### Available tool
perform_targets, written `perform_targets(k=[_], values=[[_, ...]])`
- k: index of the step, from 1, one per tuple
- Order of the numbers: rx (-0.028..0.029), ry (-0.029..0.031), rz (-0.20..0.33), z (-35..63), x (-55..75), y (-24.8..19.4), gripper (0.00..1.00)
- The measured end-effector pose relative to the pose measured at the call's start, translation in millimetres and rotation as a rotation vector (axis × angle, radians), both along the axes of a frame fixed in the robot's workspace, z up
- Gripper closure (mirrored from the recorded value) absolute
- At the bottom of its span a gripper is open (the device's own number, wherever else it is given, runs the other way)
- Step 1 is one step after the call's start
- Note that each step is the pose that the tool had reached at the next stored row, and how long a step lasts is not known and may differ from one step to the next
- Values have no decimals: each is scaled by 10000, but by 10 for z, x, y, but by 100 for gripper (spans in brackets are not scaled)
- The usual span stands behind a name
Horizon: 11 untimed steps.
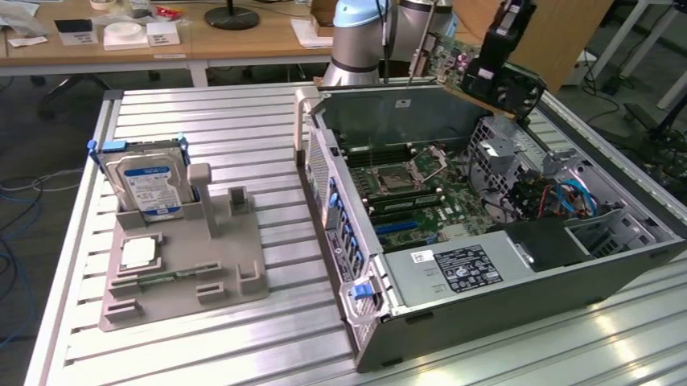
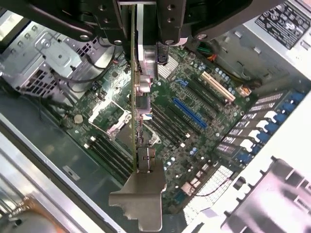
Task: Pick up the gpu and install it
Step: 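Insert the gpu into the slot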
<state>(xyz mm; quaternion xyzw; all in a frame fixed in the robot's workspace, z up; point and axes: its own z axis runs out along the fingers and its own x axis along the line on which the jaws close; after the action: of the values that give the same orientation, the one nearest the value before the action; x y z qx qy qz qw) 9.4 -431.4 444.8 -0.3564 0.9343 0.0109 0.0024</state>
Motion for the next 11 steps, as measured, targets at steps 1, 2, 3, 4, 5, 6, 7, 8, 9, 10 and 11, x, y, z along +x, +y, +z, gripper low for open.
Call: perform_targets(k=[1, 2, 3, 4, 5, 6, 7, 8, 9, 10, 11], values=[[0, 0, 179, 0, 0, 0, 72], [0, 0, 359, -1, 0, 0, 72], [0, 0, 539, -1, 0, 0, 72], [0, 0, 718, -1, 0, 0, 72], [1, 0, 909, -2, 0, 0, 72], [0, 0, 1088, -2, 0, 0, 72], [0, 0, 1275, -2, 0, 0, 72], [0, 0, 1448, -2, 0, 0, 72], [0, 0, 1629, -3, 0, 0, 72], [0, 0, 1809, -3, 0, 0, 72], [-1, 0, 1988, -3, 0, 0, 72]])
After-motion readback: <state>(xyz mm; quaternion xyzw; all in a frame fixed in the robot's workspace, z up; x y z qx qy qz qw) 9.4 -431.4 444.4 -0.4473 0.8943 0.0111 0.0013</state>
